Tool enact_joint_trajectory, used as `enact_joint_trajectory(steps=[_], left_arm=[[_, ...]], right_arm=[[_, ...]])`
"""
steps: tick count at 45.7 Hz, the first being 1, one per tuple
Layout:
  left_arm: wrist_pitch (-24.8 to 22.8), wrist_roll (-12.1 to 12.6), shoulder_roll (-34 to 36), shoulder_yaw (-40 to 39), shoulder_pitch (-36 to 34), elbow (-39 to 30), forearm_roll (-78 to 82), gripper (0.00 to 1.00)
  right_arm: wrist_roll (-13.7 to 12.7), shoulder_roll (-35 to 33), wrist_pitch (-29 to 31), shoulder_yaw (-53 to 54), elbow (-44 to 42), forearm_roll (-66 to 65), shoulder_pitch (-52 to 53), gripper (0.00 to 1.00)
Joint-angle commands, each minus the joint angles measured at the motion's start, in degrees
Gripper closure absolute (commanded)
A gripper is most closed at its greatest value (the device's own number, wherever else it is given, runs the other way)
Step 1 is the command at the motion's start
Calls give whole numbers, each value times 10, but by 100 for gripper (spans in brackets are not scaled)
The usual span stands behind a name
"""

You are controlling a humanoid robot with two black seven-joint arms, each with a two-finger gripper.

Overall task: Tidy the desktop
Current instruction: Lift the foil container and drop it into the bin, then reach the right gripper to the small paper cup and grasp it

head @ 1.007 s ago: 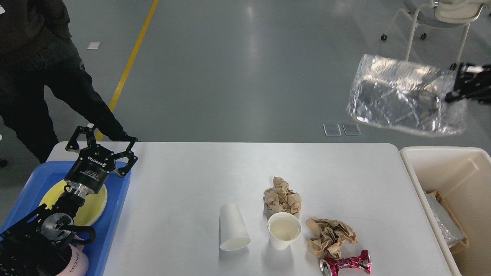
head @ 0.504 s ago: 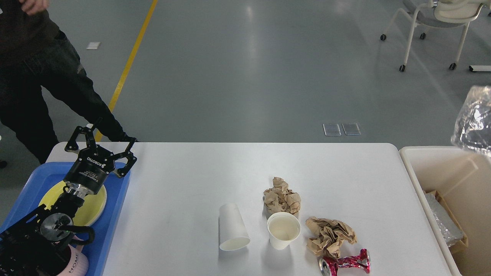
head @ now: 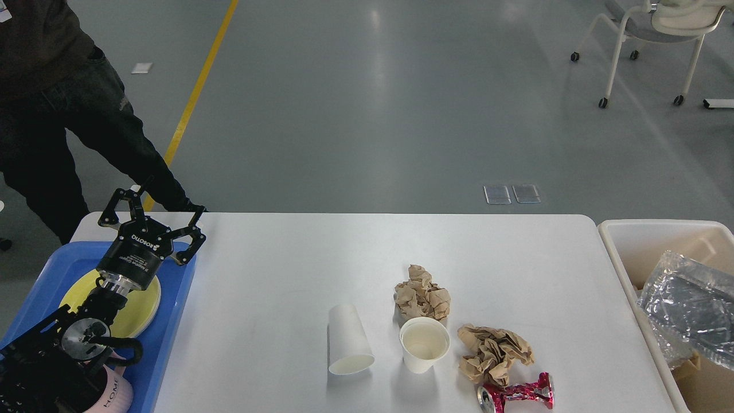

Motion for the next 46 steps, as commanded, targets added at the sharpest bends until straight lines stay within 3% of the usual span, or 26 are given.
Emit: enact_joint_trajectory(steps=[1,16,24,27,32,37,42,46], left_arm=[[0,0,0,0,0,0,0,0],[0,0,0,0,0,0,0,0],[0,0,0,0,0,0,0,0],[0,0,0,0,0,0,0,0],[0,0,0,0,0,0,0,0],[0,0,0,0,0,0,0,0],[0,0,0,0,0,0,0,0],[0,0,0,-1,0,0,0,0]], right_arm=[[1,6,-8,14,3,2,-4,0],[2,-3,-1,17,25,2,5,0],[2,-43,8,9,122,-3,75,0],[2,-95,21,-1,221,-7,160,0],[-9,-199,45,-51,462,-41,360,0],[-56,-251,122,-138,676,-98,616,0],[-64,-243,240,-244,757,-104,833,0],[-64,-223,383,-283,766,-105,983,0]])
